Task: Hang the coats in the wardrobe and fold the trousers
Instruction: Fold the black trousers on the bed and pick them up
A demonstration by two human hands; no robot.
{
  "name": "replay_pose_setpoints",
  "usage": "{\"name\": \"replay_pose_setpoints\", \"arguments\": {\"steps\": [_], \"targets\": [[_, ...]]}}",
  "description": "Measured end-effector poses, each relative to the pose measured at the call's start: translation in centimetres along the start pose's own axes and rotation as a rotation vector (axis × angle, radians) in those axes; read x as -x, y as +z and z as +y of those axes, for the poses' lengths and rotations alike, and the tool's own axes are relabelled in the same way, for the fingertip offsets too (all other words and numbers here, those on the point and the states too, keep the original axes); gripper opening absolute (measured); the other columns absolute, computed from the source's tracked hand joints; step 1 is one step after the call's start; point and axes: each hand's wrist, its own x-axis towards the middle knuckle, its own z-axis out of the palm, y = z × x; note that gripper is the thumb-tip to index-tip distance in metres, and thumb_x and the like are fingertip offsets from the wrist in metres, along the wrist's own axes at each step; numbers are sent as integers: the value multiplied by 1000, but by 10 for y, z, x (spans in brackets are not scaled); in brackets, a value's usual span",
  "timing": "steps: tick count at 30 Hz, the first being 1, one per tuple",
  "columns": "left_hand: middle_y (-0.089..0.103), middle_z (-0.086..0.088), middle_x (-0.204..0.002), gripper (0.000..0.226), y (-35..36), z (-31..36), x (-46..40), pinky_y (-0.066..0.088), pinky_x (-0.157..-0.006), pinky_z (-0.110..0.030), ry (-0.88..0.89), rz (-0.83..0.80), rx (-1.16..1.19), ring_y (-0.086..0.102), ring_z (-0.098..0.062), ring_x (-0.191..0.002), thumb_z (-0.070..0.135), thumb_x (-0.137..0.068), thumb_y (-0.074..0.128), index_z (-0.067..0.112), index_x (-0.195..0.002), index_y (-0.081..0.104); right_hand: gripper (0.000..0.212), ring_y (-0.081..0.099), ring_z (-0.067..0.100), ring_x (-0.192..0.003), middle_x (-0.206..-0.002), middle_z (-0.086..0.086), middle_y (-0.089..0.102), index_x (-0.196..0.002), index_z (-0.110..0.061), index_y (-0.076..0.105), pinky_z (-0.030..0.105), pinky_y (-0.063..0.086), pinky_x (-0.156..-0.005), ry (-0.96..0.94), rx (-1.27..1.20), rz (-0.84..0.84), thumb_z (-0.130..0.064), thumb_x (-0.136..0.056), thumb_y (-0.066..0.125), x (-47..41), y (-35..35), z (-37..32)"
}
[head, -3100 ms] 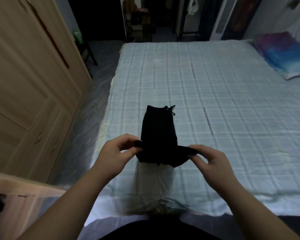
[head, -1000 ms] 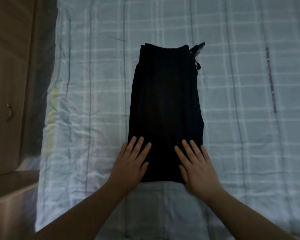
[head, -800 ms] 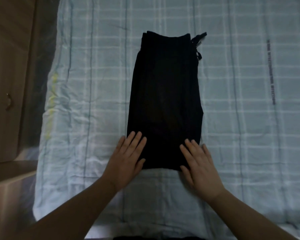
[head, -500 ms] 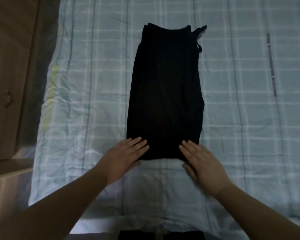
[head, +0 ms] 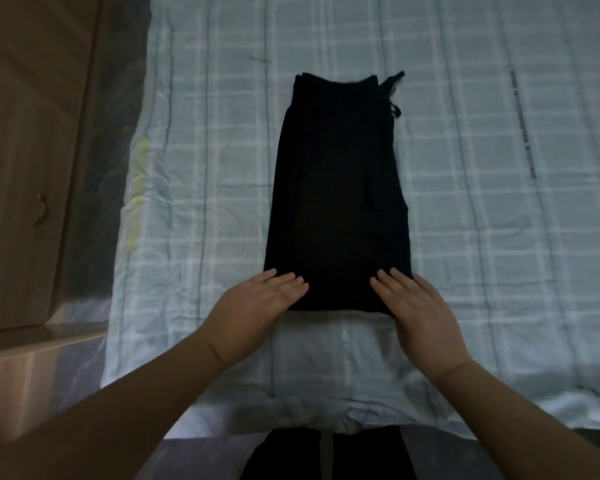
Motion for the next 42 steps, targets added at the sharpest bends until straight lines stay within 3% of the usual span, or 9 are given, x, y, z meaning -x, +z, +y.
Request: {"name": "replay_pose_setpoints", "arguments": {"steps": [3, 6, 9, 15, 25, 32, 35, 39, 42], "targets": [[59, 3, -138, 58, -9, 12, 29, 23, -119, -31, 109, -91, 19, 53, -10, -129, 5, -85, 45, 18, -141, 49, 63, 49, 18, -137, -146, 2, 54, -141, -16, 56, 52, 34, -114, -107, -34, -71, -2, -82, 38, 38, -32, -13], [66, 11, -127, 50, -18, 37, 55, 34, -111, -23, 147, -128, 116, 60, -4, -117, 16, -86, 46, 25, -134, 57, 61, 58, 9, -124, -136, -3, 62, -138, -19, 58, 43, 36, -113, -141, -176, -123, -4, -81, 43, 64, -60, -25], [67, 12, -124, 48, -33, 56, 61, 43, -97, -16, -9, -70, 228, 63, -6, -112, 26, -88, 46, 32, -135, 53, 52, 59, 6, -109, -123, -10, 63, -132, -21, 55, 20, 37, -106, -62, -326, -85, -13, -82, 50, 68, -80, -31], [66, 17, -114, 36, -77, 51, 0, 38, -85, 1, -463, 217, 598, 53, 23, -99, 16, -92, 65, 38, -121, 64, 34, 61, 4, -110, -118, -9, 65, -117, -17, 68, 16, 44, -97, 132, -421, 64, -10, -88, 53, 14, -106, -18], [71, 8, -92, 12, -133, -19, -134, 54, -71, -17, -836, 495, 980, 68, -2, -86, 18, -90, 70, 24, -99, 65, 25, 66, -2, -94, -97, -17, 72, -100, -29, 69, 13, 50, -82, 597, -845, 232, -6, -92, 63, -147, -133, 24], [62, 9, -103, 30, -87, -90, -218, 46, -65, -11, -1032, 496, 884, 64, -11, -95, 33, -90, 69, 23, -114, 54, 19, 63, -1, -98, -101, -19, 66, -115, -22, 65, 19, 48, -89, 687, -790, 178, -17, -97, 58, -225, -74, 83], [51, -4, -135, 57, -61, -92, -225, 41, -98, -25, -1075, 440, 619, 51, -22, -124, 34, -93, 65, 14, -140, 41, 35, 55, 21, -122, -127, 2, 60, -132, -12, 56, 27, 40, -102, 593, -540, 178, -18, -98, 59, -235, -46, 98], [36, -12, -155, 51, -31, -62, -210, 22, -120, -41, -646, 395, 85, 29, -28, -145, 27, -98, 50, 13, -146, 42, 51, 29, 32, -146, -157, 17, 35, -147, -6, 41, 47, 23, -121, 367, -247, 241, -20, -100, 50, -226, -37, 80], [24, -7, -162, 57, -4, -48, -201, 15, -121, -49, -544, 175, -23, 16, -25, -151, 38, -99, 37, 24, -154, 29, 56, 21, 28, -151, -162, 10, 30, -152, -12, 38, 54, 17, -122, 137, -60, 62, -32, -99, 40, -207, -23, 54]]}}
